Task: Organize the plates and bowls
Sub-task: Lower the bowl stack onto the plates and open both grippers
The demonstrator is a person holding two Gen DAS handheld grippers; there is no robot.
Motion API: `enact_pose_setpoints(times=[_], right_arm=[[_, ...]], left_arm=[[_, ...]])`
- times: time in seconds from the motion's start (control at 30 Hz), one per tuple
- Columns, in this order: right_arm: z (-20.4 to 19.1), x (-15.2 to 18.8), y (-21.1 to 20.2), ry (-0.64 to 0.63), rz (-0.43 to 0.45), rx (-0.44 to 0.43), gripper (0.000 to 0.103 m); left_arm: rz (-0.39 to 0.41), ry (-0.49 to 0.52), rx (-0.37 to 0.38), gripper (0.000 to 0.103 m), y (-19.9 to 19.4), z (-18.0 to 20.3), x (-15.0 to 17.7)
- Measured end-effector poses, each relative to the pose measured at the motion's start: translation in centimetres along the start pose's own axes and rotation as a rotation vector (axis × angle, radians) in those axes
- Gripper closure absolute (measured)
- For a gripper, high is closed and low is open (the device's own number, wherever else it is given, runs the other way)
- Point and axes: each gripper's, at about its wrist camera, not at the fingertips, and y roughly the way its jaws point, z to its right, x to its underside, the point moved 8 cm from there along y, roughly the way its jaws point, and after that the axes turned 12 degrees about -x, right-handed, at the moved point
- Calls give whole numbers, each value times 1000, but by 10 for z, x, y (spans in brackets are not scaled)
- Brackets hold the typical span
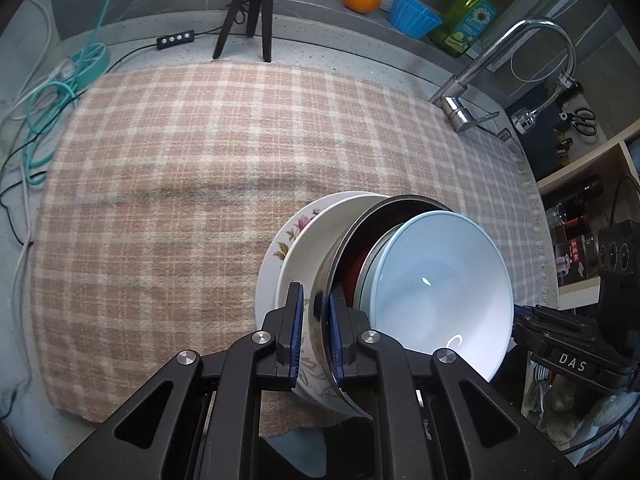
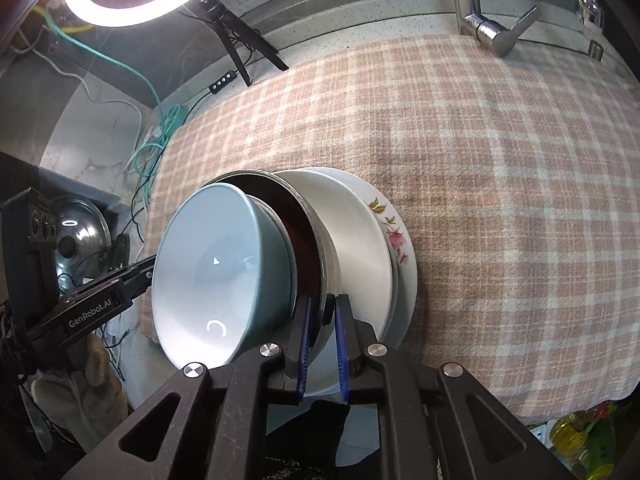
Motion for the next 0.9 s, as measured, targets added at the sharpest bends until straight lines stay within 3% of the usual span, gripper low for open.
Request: enact_pose_setpoints(times=[0.43, 0.63, 0.9], right_arm=[[-4, 9, -19, -6, 60, -12, 91], [-11, 12, -34, -45, 110, 11, 91], [-21, 14, -62, -140, 211, 76, 82]], left_arm=[[59, 25, -24, 89, -20, -4, 4], [130, 48, -64, 88, -38, -8, 5], [234, 81, -96, 81, -72, -3, 7]])
